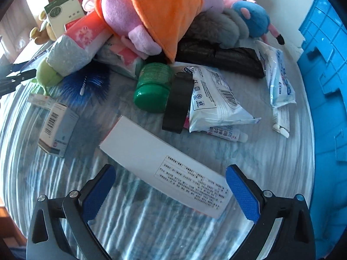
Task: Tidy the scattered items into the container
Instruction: 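Grasp the clear floss-pick box with the left tool while the right tool grasps a white box, then carry both held boxes over the blue crate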
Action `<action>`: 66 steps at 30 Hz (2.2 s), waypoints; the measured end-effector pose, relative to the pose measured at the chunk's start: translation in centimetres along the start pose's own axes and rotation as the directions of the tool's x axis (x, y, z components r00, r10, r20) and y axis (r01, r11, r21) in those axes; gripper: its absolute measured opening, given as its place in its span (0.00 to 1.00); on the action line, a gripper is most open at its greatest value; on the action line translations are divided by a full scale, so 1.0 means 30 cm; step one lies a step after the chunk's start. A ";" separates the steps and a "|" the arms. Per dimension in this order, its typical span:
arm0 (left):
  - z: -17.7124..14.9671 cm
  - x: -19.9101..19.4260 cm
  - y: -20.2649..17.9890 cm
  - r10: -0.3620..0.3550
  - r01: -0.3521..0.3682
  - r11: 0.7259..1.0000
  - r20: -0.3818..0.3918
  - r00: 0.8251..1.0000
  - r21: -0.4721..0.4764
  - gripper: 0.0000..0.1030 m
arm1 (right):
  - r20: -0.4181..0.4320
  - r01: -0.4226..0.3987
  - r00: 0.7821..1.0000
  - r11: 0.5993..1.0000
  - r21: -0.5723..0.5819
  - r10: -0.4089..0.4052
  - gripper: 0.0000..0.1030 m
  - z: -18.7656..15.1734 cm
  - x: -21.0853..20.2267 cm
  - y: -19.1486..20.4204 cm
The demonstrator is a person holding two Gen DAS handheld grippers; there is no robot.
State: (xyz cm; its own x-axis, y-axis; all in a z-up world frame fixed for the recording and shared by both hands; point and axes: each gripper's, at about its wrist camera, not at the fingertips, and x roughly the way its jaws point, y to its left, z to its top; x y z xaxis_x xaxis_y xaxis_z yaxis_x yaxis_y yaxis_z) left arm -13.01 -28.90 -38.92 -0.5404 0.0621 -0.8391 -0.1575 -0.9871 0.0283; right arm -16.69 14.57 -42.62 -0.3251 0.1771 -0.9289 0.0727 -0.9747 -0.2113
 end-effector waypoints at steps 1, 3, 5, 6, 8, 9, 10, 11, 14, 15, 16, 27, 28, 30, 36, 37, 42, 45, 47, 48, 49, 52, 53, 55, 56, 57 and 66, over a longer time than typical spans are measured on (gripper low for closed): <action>-0.014 -0.013 -0.002 -0.002 0.002 1.000 -0.002 1.000 -0.010 0.64 | 0.001 -0.002 1.000 1.000 -0.008 0.002 1.00 0.001 0.011 -0.002; -0.040 -0.035 -0.011 -0.002 0.001 1.000 -0.005 1.000 -0.019 0.64 | 0.001 -0.005 1.000 1.000 -0.026 0.005 0.99 0.001 0.026 0.000; -0.059 -0.053 -0.017 0.000 -0.001 1.000 -0.009 1.000 -0.030 0.64 | 0.008 0.002 1.000 0.999 -0.046 -0.002 0.89 -0.005 0.025 0.012; -0.071 -0.061 -0.018 -0.002 0.001 0.999 -0.011 1.000 -0.041 0.64 | 0.014 0.005 1.000 0.999 -0.053 -0.004 0.83 -0.010 0.019 0.020; -0.077 -0.074 -0.022 -0.003 0.002 0.999 -0.014 1.000 -0.053 0.64 | 0.022 0.000 1.000 0.998 -0.063 0.002 0.70 -0.020 0.003 0.037; -0.079 -0.080 -0.027 -0.005 0.004 0.998 -0.014 1.000 -0.058 0.64 | 0.026 -0.008 1.000 0.998 -0.068 0.010 0.61 -0.025 -0.007 0.047; -0.095 -0.096 -0.026 -0.009 0.008 0.998 -0.013 1.000 -0.063 0.64 | 0.027 -0.024 0.999 0.997 -0.070 0.026 0.57 -0.031 -0.017 0.057; -0.099 -0.105 -0.031 -0.011 0.010 0.998 -0.011 1.000 -0.066 0.64 | 0.027 -0.046 0.999 0.996 -0.071 0.048 0.50 -0.037 -0.027 0.068; -0.120 -0.131 -0.033 -0.012 0.012 0.998 -0.005 1.000 -0.066 0.63 | 0.027 -0.081 0.996 0.992 -0.101 0.084 0.46 -0.057 -0.043 0.117; -0.125 -0.135 -0.031 -0.013 0.013 0.998 -0.003 1.000 -0.068 0.63 | 0.030 -0.082 0.996 0.991 -0.107 0.085 0.47 -0.059 -0.042 0.131; -0.126 -0.139 -0.030 -0.012 0.012 0.998 0.001 1.000 -0.068 0.63 | 0.031 -0.082 0.996 0.991 -0.108 0.086 0.49 -0.058 -0.038 0.141; -0.125 -0.182 -0.022 0.013 -0.012 0.998 0.018 1.000 -0.062 0.61 | 0.044 -0.086 0.995 0.995 -0.056 0.088 0.39 -0.018 -0.029 0.161; -0.126 -0.184 -0.021 0.013 -0.012 0.998 0.019 1.000 -0.067 0.61 | 0.044 -0.087 0.995 0.995 -0.054 0.089 0.39 -0.022 -0.037 0.163; -0.128 -0.191 -0.017 0.014 -0.012 0.996 0.020 1.000 -0.084 0.61 | 0.041 -0.094 0.995 0.995 -0.043 0.095 0.39 -0.031 -0.052 0.165; -0.120 -0.235 -0.030 0.011 -0.008 0.996 0.037 0.999 -0.093 0.61 | 0.042 -0.109 0.993 0.994 0.009 0.108 0.38 -0.108 -0.115 0.197; -0.118 -0.244 -0.033 0.014 -0.010 0.996 0.038 0.999 -0.093 0.61 | 0.042 -0.110 0.993 0.994 0.012 0.109 0.38 -0.113 -0.123 0.193; -0.105 -0.299 -0.050 0.023 -0.019 0.995 0.049 0.999 -0.094 0.61 | 0.048 -0.120 0.992 0.992 0.042 0.118 0.38 -0.109 -0.179 0.142; -0.092 -0.343 -0.061 0.028 -0.022 0.995 0.059 0.998 -0.095 0.61 | 0.062 -0.128 0.990 0.990 0.059 0.125 0.38 -0.120 -0.236 0.120; -0.079 -0.374 -0.070 0.033 -0.026 0.995 0.066 0.997 -0.094 0.61 | 0.077 -0.136 0.988 0.988 0.069 0.130 0.38 -0.099 -0.263 0.130; -0.073 -0.391 -0.073 0.035 -0.028 0.995 0.070 0.997 -0.095 0.61 | 0.086 -0.138 0.988 0.988 0.073 0.132 0.38 -0.084 -0.277 0.135; -0.066 -0.408 -0.076 0.037 -0.030 0.995 0.075 0.996 -0.097 0.61 | 0.095 -0.141 0.987 0.987 0.077 0.133 0.38 -0.080 -0.302 0.129; -0.040 -0.464 -0.083 0.042 -0.032 0.993 0.095 0.995 -0.110 0.61 | 0.119 -0.152 0.983 0.984 0.094 0.141 0.38 -0.066 -0.376 0.118; -0.029 -0.484 -0.085 0.044 -0.032 0.993 0.103 0.994 -0.114 0.61 | 0.128 -0.157 0.981 0.983 0.098 0.144 0.38 -0.062 -0.400 0.115; -0.005 -0.525 -0.091 0.049 -0.034 0.992 0.120 0.992 -0.120 0.61 | 0.147 -0.163 0.978 0.981 0.105 0.147 0.38 -0.047 -0.451 0.108; 0.008 -0.545 -0.094 0.051 -0.035 0.992 0.127 0.991 -0.121 0.61 | 0.154 -0.166 0.977 0.980 0.109 0.148 0.38 -0.041 -0.476 0.102; 0.022 -0.564 -0.099 0.054 -0.037 0.992 0.134 0.990 -0.120 0.61 | 0.163 -0.169 0.975 0.979 0.112 0.149 0.38 -0.037 -0.497 0.097; 0.154 -0.744 -0.160 0.079 -0.059 0.993 0.198 0.977 -0.106 0.61 | 0.265 -0.184 0.953 0.977 0.111 0.149 0.39 0.003 -0.715 0.053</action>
State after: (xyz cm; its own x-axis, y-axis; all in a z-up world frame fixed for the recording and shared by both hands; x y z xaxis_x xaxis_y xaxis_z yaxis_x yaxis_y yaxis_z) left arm -4.01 -24.87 -17.82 -0.7044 0.0121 -0.7097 -0.0370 -0.9991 0.0197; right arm -9.70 9.21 -23.01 -0.5488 -0.0128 -0.8358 0.0260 -0.9997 -0.0017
